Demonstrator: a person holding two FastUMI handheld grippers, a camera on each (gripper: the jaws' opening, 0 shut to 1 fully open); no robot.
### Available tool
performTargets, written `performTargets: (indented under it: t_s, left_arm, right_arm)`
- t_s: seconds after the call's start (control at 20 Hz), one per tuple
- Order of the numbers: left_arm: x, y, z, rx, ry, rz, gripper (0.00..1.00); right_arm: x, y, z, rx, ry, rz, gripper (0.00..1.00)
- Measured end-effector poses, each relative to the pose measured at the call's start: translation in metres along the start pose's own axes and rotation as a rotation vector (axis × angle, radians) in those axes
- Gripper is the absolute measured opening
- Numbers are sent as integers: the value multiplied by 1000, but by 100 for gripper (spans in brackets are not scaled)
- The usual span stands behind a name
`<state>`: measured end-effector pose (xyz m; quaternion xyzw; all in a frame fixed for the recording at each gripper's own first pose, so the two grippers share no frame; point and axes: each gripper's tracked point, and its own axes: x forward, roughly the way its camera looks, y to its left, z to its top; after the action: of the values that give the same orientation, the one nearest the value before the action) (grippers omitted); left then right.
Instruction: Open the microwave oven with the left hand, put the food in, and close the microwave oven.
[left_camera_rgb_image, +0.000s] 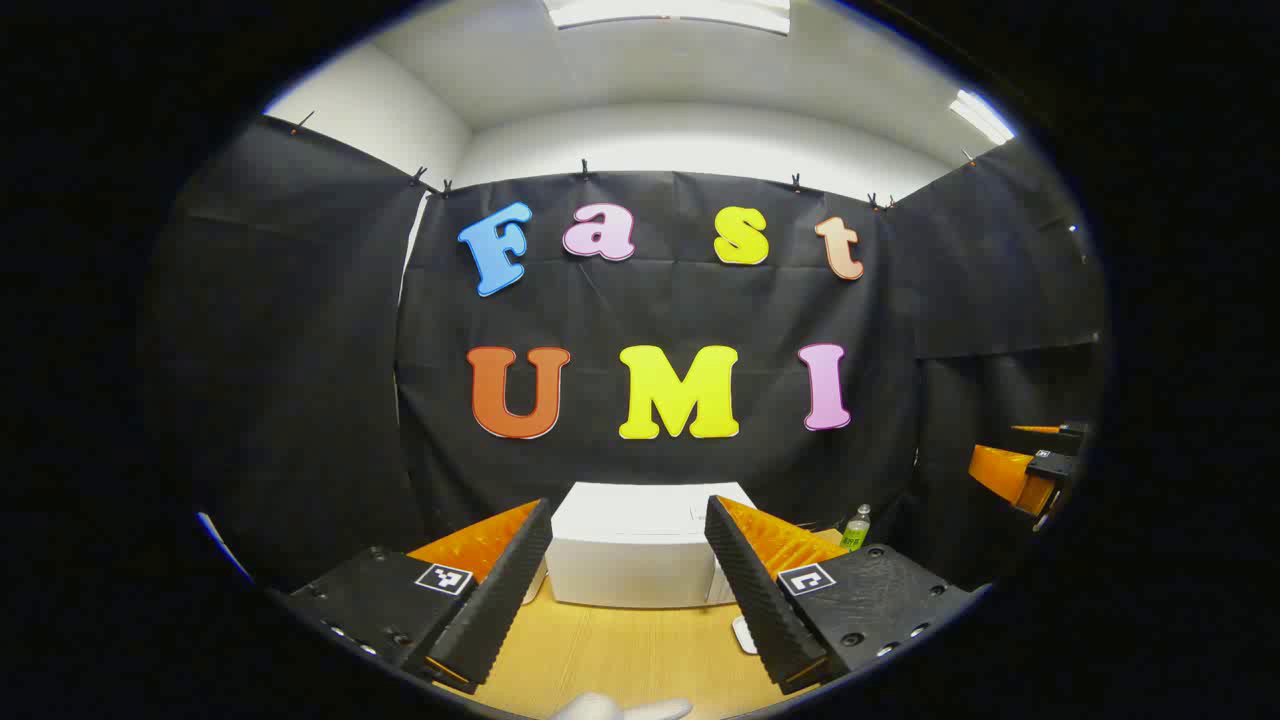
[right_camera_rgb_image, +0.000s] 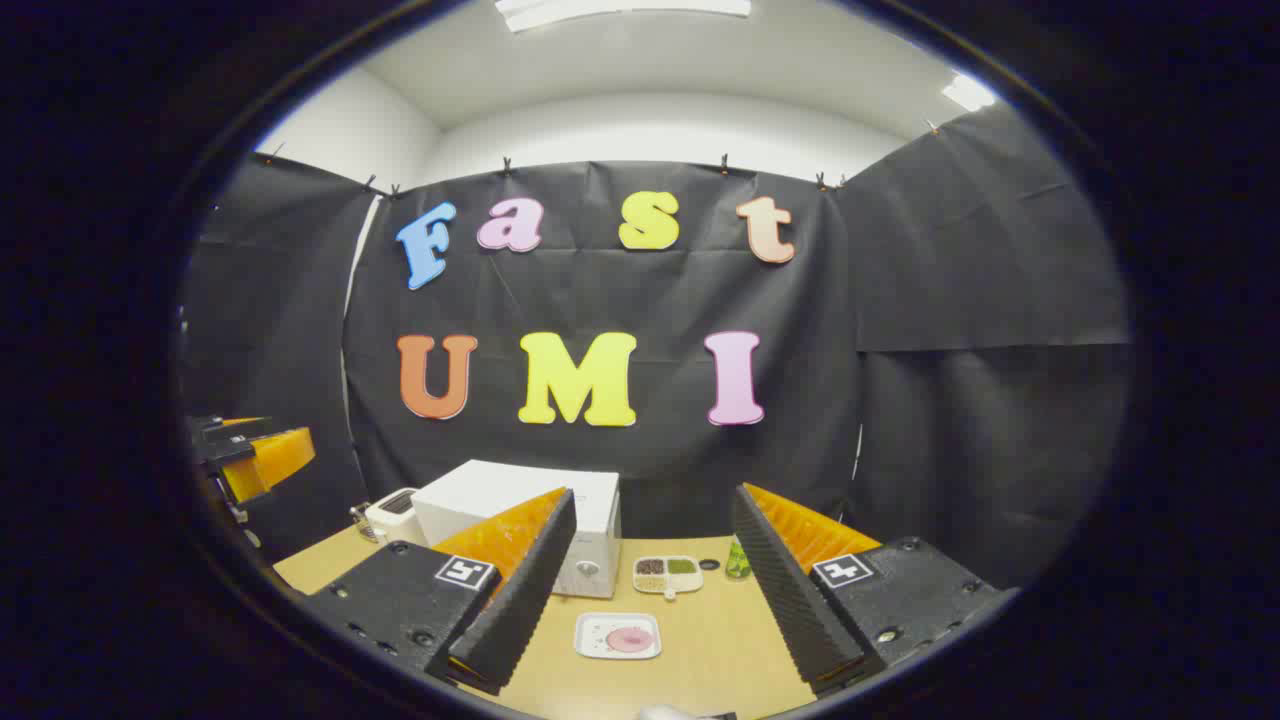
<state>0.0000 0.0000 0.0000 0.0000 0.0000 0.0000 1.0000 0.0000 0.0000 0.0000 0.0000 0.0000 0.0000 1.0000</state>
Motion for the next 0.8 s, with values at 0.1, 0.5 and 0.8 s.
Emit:
performTargets:
  t_s: [0.1, 0.5, 0.8]
  left_arm:
    - [0, 1, -2, 1, 7, 4, 95]
    - [-5, 8, -8, -8, 19, 28, 95]
    - [-12, 14, -15, 12, 28, 38, 95]
  right_arm:
    - [0, -1, 1, -8, 5, 7, 100]
    - [-7, -4, -2, -55, 31, 0, 92]
    - [-14, -2, 0, -57, 19, 0, 100]
